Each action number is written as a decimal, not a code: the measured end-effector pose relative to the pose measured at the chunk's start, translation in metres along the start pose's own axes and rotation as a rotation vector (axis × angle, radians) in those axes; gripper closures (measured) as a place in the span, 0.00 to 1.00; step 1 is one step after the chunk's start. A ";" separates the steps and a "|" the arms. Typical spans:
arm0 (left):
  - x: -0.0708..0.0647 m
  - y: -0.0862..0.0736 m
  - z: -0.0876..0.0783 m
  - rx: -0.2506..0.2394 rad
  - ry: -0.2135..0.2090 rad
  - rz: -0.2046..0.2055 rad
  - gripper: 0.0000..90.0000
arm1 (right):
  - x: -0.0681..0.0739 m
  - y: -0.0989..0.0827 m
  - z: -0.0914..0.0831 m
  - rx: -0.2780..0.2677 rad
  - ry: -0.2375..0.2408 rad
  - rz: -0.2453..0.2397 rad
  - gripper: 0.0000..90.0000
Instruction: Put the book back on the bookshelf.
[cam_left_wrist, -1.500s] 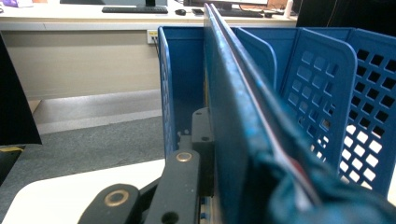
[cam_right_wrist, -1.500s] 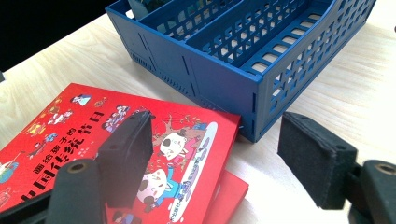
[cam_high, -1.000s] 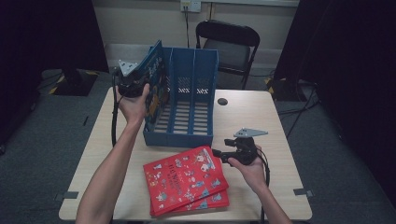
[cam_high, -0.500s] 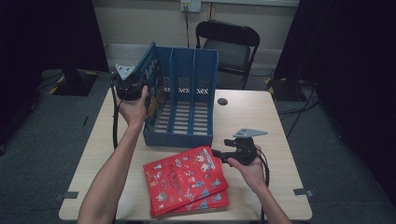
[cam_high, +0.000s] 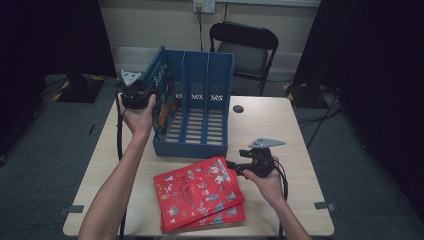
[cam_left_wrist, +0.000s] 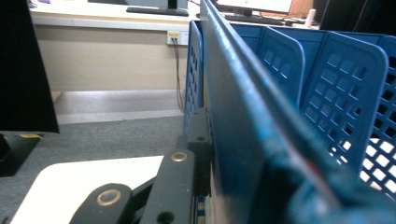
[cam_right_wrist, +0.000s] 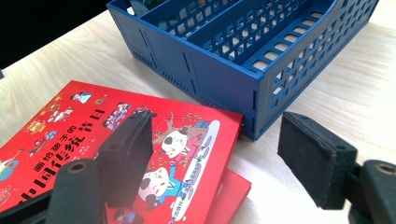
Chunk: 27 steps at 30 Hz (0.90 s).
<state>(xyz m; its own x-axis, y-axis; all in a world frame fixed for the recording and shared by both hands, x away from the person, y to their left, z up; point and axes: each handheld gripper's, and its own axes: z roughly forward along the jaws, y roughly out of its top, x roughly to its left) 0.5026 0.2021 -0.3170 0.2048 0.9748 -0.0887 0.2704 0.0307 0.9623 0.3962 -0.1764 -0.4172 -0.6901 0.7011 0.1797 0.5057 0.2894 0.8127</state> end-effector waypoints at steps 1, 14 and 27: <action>0.000 -0.001 0.000 0.004 -0.002 0.001 0.88 | 0.000 0.000 0.000 -0.002 0.000 -0.001 0.29; 0.011 -0.010 -0.015 0.030 -0.099 0.007 0.69 | 0.000 0.000 0.000 0.001 -0.001 0.001 0.29; 0.021 -0.025 -0.039 0.062 -0.197 -0.024 0.60 | 0.002 -0.001 0.004 0.012 -0.002 -0.009 0.29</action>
<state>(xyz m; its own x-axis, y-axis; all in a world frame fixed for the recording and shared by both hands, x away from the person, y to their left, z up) 0.4634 0.2302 -0.3329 0.3759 0.9116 -0.1663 0.3339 0.0342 0.9420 0.3967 -0.1730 -0.4194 -0.6934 0.6998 0.1716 0.5062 0.3035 0.8073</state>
